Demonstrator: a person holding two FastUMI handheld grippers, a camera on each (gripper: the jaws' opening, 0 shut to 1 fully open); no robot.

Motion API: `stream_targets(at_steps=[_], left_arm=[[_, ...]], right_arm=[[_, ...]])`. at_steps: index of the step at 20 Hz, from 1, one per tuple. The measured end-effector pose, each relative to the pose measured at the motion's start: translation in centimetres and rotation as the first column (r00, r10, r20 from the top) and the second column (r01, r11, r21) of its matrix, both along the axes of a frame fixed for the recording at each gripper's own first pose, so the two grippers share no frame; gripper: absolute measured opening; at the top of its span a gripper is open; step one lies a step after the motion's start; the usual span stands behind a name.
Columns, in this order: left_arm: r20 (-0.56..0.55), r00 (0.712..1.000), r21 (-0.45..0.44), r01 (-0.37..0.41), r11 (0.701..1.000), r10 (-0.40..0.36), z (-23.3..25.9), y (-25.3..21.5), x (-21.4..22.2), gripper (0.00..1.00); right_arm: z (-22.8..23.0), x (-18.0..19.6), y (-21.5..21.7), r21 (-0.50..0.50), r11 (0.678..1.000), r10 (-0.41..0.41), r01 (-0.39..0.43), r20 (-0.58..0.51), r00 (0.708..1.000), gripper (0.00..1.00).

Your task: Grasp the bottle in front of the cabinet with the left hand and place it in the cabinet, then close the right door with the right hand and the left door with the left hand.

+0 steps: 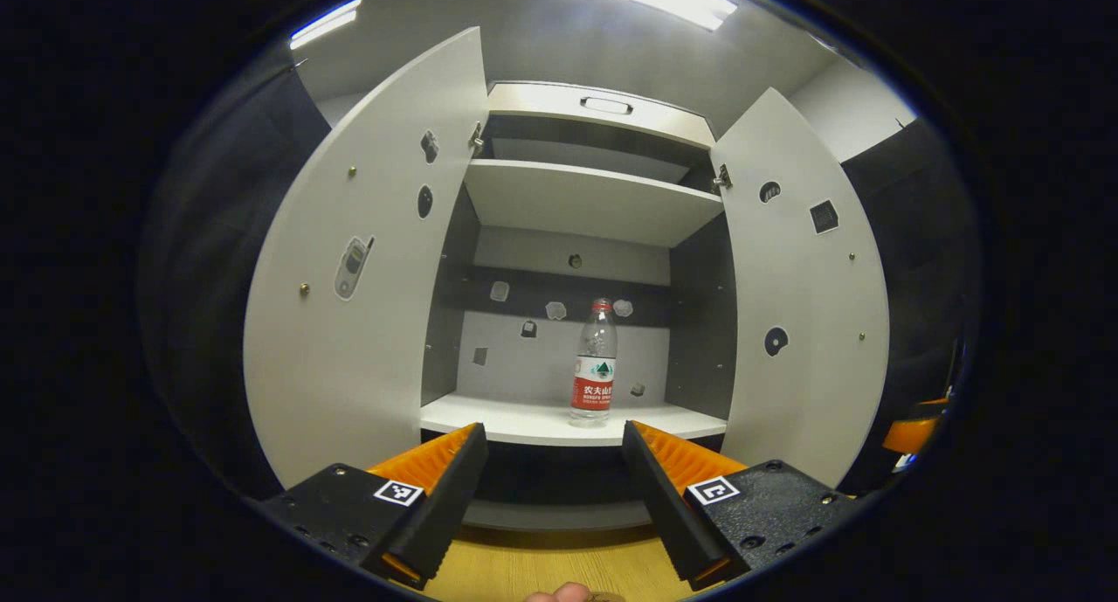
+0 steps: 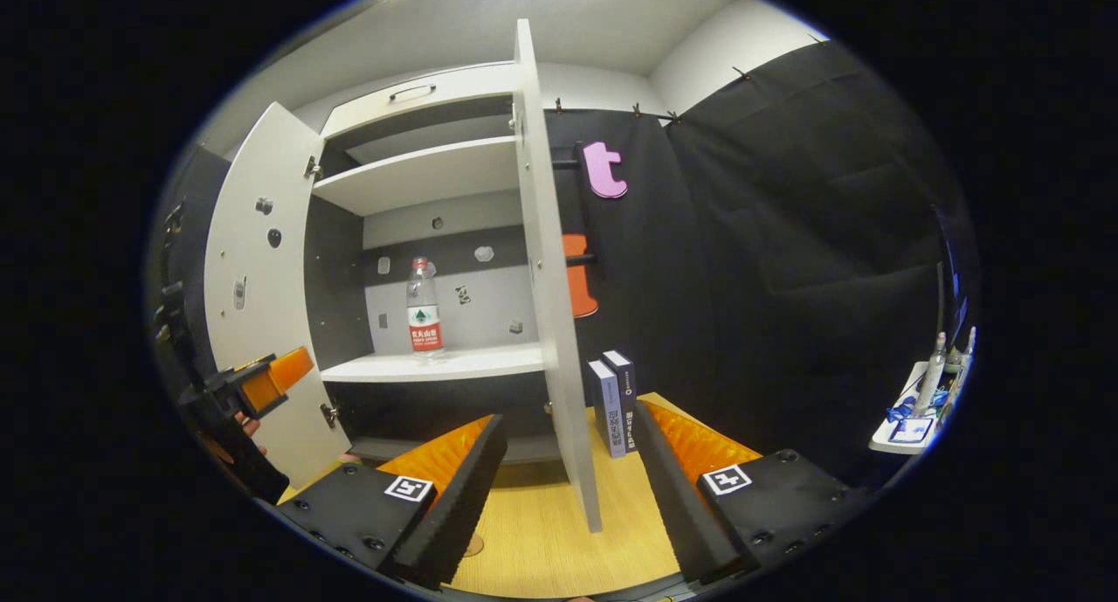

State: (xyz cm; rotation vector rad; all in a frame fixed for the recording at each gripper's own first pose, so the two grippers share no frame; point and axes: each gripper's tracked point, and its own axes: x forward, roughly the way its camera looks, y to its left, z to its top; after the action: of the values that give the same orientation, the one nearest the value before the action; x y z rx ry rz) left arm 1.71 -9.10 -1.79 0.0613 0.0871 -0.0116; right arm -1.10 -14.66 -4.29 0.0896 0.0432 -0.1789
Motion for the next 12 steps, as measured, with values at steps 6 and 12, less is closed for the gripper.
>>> stream_targets(at_steps=[6, 12], left_arm=[[-0.002, 0.999, -0.005, -0.044, 0.999, 0.044, 0.1, 2.1, -0.7, 0.95], [-0.048, 0.996, -0.022, -0.081, 0.997, 0.08, -1.1, 3.7, -1.7, 0.95]], right_arm=[[6.9, 2.3, -7.8, -0.054, 0.993, -0.103, 0.107, 0.069, 0.992, 0.98], [11.6, 7.2, -9.4, -0.146, 0.984, -0.09, 0.106, 0.112, 0.99, 0.98]])
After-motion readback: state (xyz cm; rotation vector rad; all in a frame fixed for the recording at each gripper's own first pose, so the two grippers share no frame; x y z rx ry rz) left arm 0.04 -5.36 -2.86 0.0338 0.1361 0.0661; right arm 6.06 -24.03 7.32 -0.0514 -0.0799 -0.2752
